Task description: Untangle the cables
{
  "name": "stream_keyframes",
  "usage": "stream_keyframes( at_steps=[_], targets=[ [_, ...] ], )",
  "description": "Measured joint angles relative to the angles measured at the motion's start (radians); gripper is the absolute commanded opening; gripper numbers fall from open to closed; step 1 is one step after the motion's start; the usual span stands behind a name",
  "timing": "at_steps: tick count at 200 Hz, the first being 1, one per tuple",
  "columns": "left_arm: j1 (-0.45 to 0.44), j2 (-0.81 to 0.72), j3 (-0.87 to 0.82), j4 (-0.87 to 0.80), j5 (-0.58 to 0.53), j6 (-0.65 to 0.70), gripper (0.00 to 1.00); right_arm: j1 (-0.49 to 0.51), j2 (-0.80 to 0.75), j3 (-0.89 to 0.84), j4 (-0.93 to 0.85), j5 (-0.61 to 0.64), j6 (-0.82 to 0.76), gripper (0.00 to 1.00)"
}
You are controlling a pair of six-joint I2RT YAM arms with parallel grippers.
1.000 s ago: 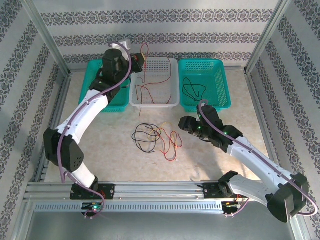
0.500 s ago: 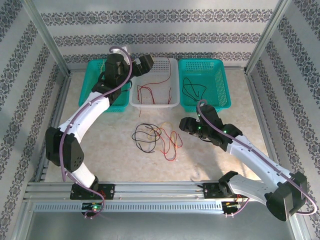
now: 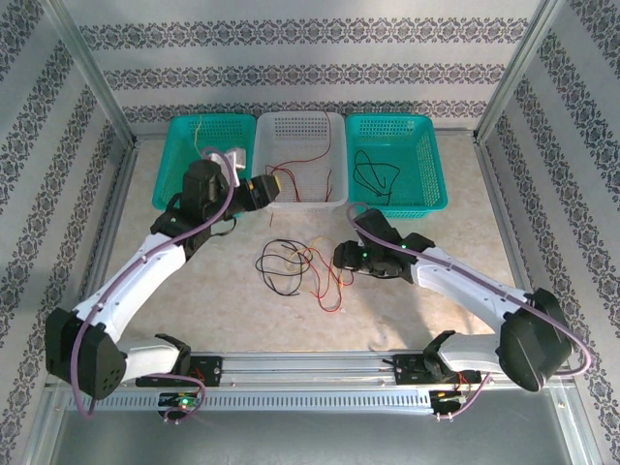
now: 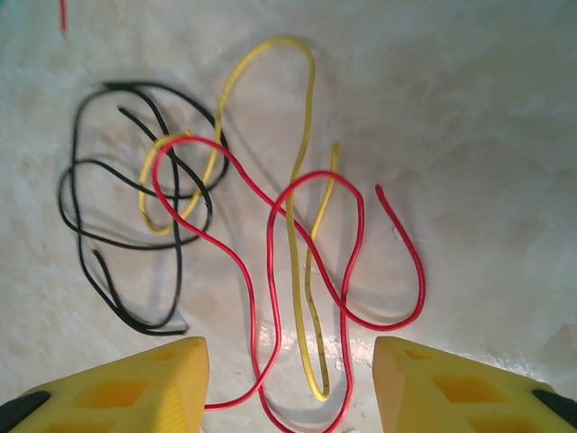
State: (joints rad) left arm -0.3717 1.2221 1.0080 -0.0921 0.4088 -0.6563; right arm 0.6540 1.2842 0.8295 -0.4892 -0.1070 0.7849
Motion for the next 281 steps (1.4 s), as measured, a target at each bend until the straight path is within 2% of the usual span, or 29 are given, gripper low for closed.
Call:
stream_keyframes(
  at_steps=[28, 61, 89, 110, 137, 157, 184, 235, 281],
  targets=[
    [-0.006, -0.024, -0.029, -0.026, 0.018, -0.014, 0.47, 0.019, 0.060, 0.000, -0.001, -0.013, 0.000, 0.48],
    [-0.022, -0.032, -0.059, -0.028, 0.037, -0.030, 0.46, 0.038, 0.113, 0.002, -0.001, -0.015, -0.002, 0.42],
    [-0.032, -0.034, -0.079, -0.029, 0.051, -0.037, 0.46, 0.039, 0.148, 0.020, -0.001, -0.018, -0.002, 0.31],
    [-0.037, -0.034, -0.080, -0.032, 0.059, -0.038, 0.46, 0.045, 0.176, 0.039, -0.001, -0.019, -0.006, 0.28],
    [-0.041, -0.034, -0.081, -0.033, 0.063, -0.038, 0.46, 0.045, 0.213, 0.064, -0.002, -0.022, -0.012, 0.10],
    [-0.043, -0.034, -0.081, -0.032, 0.071, -0.041, 0.46, 0.048, 0.224, 0.083, -0.012, -0.022, -0.027, 0.02],
    [-0.067, -0.033, -0.081, -0.031, 0.086, -0.051, 0.46, 0.062, 0.187, 0.106, -0.024, -0.021, -0.037, 0.01],
    [-0.147, 0.018, -0.081, 0.015, 0.100, -0.069, 0.47, 0.089, 0.023, 0.220, -0.046, -0.019, -0.076, 0.00],
    [-0.187, 0.044, -0.081, 0.044, 0.100, -0.083, 0.64, 0.121, -0.075, 0.290, -0.057, -0.014, -0.102, 0.00]
  ],
)
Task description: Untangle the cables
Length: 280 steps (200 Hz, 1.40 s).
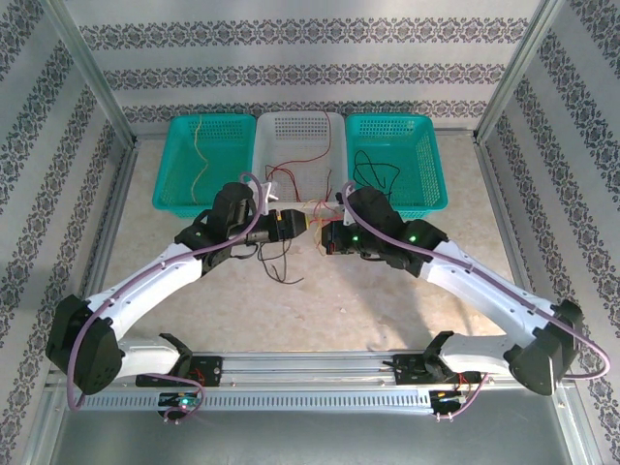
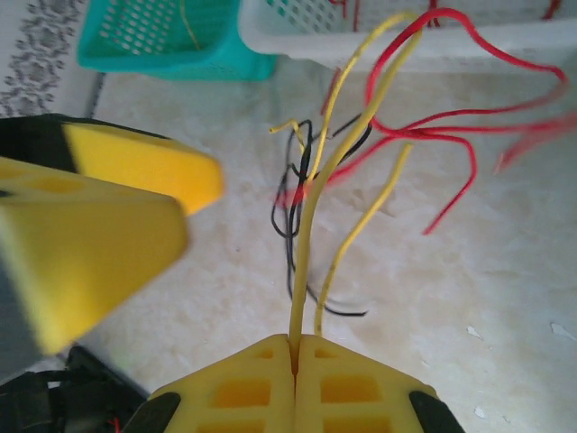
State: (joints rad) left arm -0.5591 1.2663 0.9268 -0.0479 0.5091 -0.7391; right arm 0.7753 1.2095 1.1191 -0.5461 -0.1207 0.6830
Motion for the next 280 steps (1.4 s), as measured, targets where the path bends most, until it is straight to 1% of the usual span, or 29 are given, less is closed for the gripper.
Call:
stream_keyframes(
  at_steps=[19, 58, 94, 160, 214, 265, 280],
  targets=[
    [-0.005, 0.000, 0.001, 0.021, 0.000, 0.000, 0.66, 0.012, -0.031, 0.019, -0.005, 0.000, -0.011, 0.00],
    [-0.005, 0.007, 0.010, 0.038, -0.008, 0.000, 0.67, 0.015, -0.083, 0.045, -0.005, -0.002, -0.034, 0.00],
    [-0.005, 0.017, 0.012, 0.038, -0.019, 0.000, 0.67, 0.027, -0.128, 0.065, 0.001, -0.038, -0.054, 0.00],
    [-0.005, 0.035, 0.014, 0.034, -0.082, 0.008, 0.59, 0.033, -0.200, 0.136, 0.010, -0.056, -0.090, 0.00],
    [-0.005, 0.048, 0.007, 0.037, -0.088, 0.003, 0.59, 0.033, -0.212, 0.216, 0.012, -0.051, -0.134, 0.00],
    [-0.005, 0.048, 0.001, 0.037, -0.096, -0.004, 0.60, 0.033, -0.220, 0.227, 0.010, -0.050, -0.150, 0.00],
    [-0.004, 0.048, 0.001, 0.037, -0.095, -0.004, 0.63, 0.033, -0.220, 0.227, 0.002, -0.048, -0.160, 0.00]
  ],
)
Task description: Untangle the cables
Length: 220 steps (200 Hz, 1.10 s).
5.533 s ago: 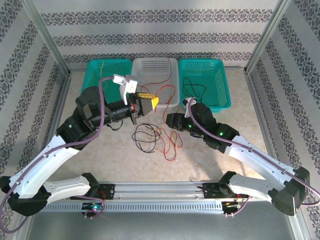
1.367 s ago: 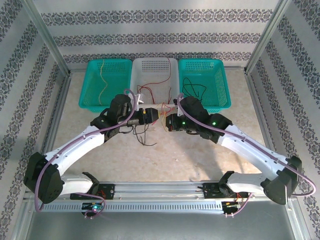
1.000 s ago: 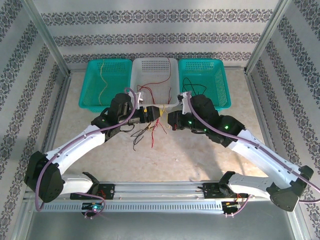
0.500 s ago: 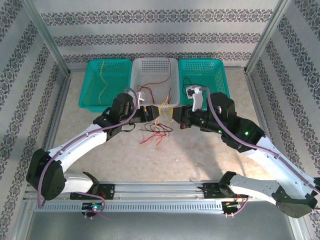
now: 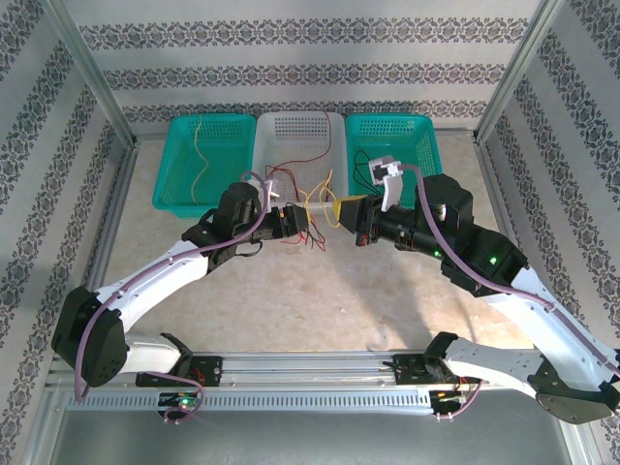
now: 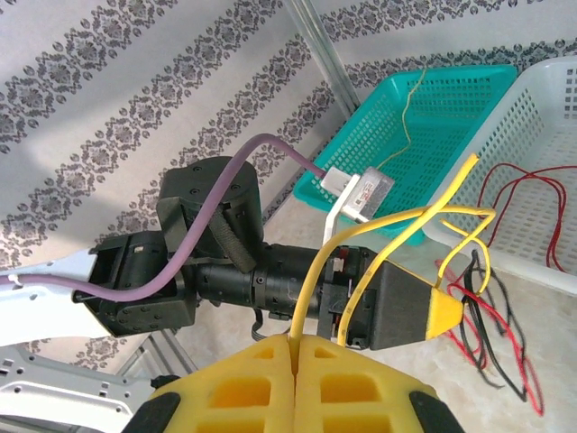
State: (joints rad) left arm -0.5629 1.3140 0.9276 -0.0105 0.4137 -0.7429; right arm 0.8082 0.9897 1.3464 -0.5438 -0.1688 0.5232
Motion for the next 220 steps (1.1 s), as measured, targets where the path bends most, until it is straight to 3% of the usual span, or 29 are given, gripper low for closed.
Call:
stream_keyframes(
  at_steps=[37, 70, 107, 137, 220],
  targets=[
    [0.031, -0.036, 0.000, -0.017, 0.026, 0.010, 0.79, 0.000, 0.000, 0.016, -0.053, 0.021, -0.035, 0.00],
    [0.066, -0.135, 0.042, -0.107, 0.093, 0.108, 0.81, 0.000, -0.006, 0.019, -0.082, 0.033, -0.061, 0.00],
    [0.085, -0.167, 0.101, -0.159, 0.127, 0.189, 0.82, 0.000, -0.001, 0.019, -0.098, 0.033, -0.079, 0.00],
    [0.105, -0.113, 0.093, -0.135, 0.174, 0.163, 0.75, 0.000, 0.010, 0.019, -0.098, 0.032, -0.082, 0.00],
    [0.105, -0.054, 0.011, -0.016, 0.259, 0.087, 0.73, 0.000, 0.020, 0.020, -0.097, 0.027, -0.082, 0.00]
  ],
)
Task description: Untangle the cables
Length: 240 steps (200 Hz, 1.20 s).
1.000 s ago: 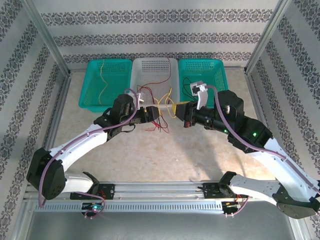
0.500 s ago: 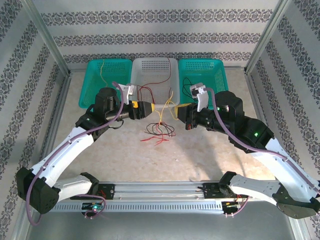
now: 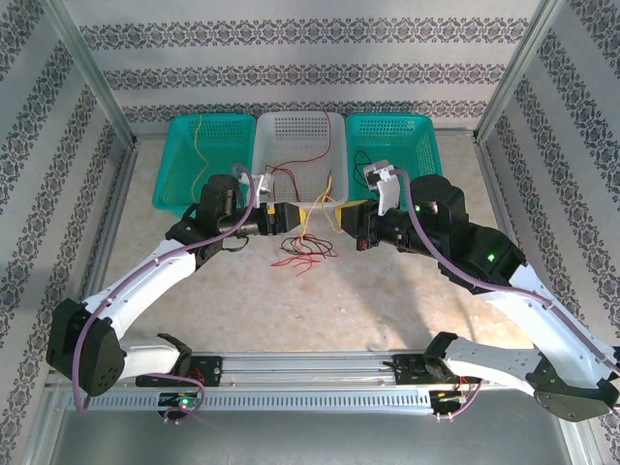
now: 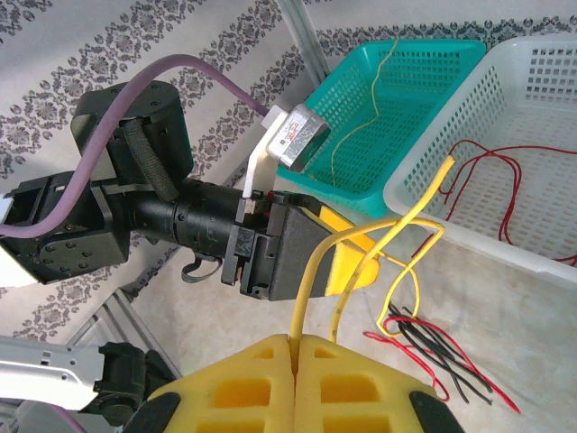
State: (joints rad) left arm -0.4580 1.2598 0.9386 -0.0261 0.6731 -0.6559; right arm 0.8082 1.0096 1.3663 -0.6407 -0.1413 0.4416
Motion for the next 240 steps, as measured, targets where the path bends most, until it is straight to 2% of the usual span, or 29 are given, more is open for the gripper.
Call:
stream_keyframes(
  at_steps=[44, 97, 137, 214, 240],
  targets=[
    [0.000, 0.021, -0.015, 0.020, -0.008, -0.018, 0.58, 0.000, 0.000, 0.000, 0.001, -0.014, 0.000, 0.00],
    [0.000, 0.067, -0.015, 0.026, -0.035, -0.036, 0.55, 0.002, 0.001, 0.000, 0.001, -0.033, 0.000, 0.00],
    [0.000, 0.089, -0.015, 0.077, -0.033, -0.076, 0.42, 0.002, 0.001, 0.000, 0.005, -0.033, 0.000, 0.00],
    [0.000, 0.087, -0.058, 0.127, -0.021, -0.112, 0.46, 0.002, 0.001, 0.000, 0.008, -0.033, 0.001, 0.00],
    [0.000, 0.087, -0.080, 0.169, -0.018, -0.143, 0.42, 0.002, 0.001, 0.000, 0.008, -0.033, 0.004, 0.00]
  ],
)
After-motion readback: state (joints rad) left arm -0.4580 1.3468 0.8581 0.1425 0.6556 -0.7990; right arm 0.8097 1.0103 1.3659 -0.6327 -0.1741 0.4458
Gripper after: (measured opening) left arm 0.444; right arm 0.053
